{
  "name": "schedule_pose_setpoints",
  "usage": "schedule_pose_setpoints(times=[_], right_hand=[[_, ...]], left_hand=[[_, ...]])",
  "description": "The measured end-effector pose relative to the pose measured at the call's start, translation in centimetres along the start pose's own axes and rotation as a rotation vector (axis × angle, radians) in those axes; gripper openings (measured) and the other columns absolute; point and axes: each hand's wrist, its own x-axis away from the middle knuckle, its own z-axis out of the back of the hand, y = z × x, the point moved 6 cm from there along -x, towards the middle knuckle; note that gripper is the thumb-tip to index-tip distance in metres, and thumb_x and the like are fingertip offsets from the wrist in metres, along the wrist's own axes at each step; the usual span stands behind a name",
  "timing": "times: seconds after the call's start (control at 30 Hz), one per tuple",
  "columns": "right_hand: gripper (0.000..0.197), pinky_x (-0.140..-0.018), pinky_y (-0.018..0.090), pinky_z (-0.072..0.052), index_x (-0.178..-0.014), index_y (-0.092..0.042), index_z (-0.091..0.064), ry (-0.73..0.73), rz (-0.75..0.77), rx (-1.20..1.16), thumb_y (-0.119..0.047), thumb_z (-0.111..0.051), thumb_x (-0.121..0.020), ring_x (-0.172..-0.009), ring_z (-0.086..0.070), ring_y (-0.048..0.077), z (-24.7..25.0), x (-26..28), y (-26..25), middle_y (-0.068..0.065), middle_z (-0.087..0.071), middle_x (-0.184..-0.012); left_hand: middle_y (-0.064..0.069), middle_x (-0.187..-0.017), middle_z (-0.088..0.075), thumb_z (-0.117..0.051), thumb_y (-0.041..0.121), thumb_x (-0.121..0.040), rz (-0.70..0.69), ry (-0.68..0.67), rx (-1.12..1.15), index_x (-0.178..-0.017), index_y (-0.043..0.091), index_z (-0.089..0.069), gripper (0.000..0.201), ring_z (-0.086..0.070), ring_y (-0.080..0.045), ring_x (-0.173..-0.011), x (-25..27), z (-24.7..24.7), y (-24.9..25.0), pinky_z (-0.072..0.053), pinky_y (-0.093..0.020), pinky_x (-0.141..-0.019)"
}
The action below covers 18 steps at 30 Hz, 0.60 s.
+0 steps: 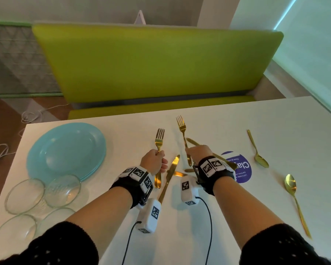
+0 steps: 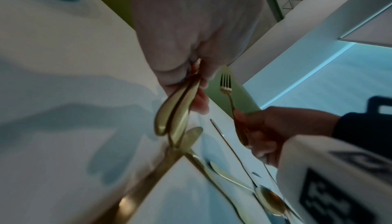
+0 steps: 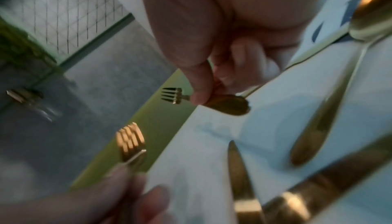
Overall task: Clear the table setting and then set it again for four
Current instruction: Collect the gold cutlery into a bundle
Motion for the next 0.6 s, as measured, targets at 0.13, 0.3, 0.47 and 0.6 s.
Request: schedule_pose_setpoints(times=[0.13,0.3,0.47,0.6], right_hand=[[0.008,-0.046,0.013,-0.045,-0.095,-0.019,-0.061,-0.112,0.034,-0.229,-0.021,-0.053,-0.094,-0.060,-0.048,0.006,-1.2,2.6,1.0,-0.006,-0.052,-0.073],[0.020,-0.046,0.021,-0.033,-0.086,-0.015,-0.068,-0.171,-0.044,-0.354,-0.032,-0.060,-0.090,-0.050,-0.038,0.010,-3.1,5.7,5.1,0.000,-0.049,-0.063],[0.015,-0.046,0.017,-0.035,-0.084,-0.016,-0.064,-0.182,-0.058,-0.413,-0.029,-0.059,-0.092,-0.050,-0.039,0.007,-2.7,7.4,8.1,-0.003,-0.052,-0.066],[0.020,-0.053,0.021,-0.041,-0.075,-0.020,-0.062,-0.099,-0.024,-0.294,-0.033,-0.060,-0.090,-0.055,-0.043,0.009,-2.3,8.1,9.9,0.004,-0.057,-0.078]], left_hand=[[-0.011,-0.078,-0.062,-0.040,0.024,-0.099,0.036,-0.034,0.055,-0.094,0.003,-0.050,0.024,-0.058,-0.026,-0.063,1.0,-1.9,0.0,-0.053,-0.035,-0.064],[-0.015,-0.086,-0.066,-0.035,0.044,-0.088,-0.036,-0.083,-0.106,-0.088,0.005,-0.064,0.048,-0.059,-0.030,-0.076,1.5,-4.0,-0.6,-0.044,-0.035,-0.073],[-0.010,-0.086,-0.068,-0.039,0.024,-0.097,-0.042,-0.145,-0.090,-0.075,0.014,-0.057,0.030,-0.060,-0.028,-0.080,3.7,-5.8,-0.3,-0.051,-0.043,-0.082],[-0.003,-0.082,-0.067,-0.043,0.020,-0.097,-0.005,-0.212,-0.055,-0.086,0.014,-0.055,0.017,-0.063,-0.027,-0.088,4.6,-7.3,-1.1,-0.052,-0.041,-0.085]])
